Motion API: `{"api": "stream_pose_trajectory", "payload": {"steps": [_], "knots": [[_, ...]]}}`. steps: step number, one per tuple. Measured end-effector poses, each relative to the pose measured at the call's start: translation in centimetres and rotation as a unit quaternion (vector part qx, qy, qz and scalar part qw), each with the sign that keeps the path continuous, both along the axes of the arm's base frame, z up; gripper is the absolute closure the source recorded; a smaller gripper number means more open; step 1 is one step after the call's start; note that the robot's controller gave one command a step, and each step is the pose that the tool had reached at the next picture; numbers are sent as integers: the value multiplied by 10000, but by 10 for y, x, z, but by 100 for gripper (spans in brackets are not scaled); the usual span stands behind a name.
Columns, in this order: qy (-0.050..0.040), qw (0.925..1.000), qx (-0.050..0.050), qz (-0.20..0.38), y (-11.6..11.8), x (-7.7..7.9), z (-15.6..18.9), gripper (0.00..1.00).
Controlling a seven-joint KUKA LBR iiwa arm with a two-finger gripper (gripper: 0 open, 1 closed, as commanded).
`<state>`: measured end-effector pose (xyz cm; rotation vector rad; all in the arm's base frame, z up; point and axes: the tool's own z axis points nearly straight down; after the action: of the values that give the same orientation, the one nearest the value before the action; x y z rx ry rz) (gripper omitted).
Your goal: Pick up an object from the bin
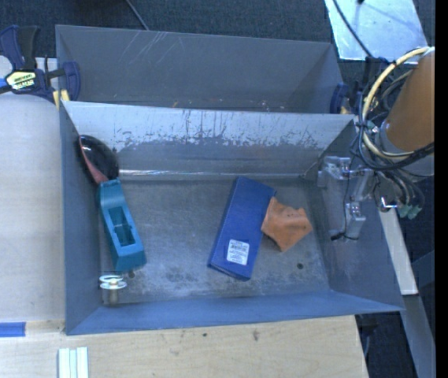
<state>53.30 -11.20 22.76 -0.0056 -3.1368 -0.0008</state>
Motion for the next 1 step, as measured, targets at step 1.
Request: {"api": "stream_pose_trajectory", "payload": {"steps": [1], "knots": [[-43,10000,-7,15,1,2,5,0]]}}
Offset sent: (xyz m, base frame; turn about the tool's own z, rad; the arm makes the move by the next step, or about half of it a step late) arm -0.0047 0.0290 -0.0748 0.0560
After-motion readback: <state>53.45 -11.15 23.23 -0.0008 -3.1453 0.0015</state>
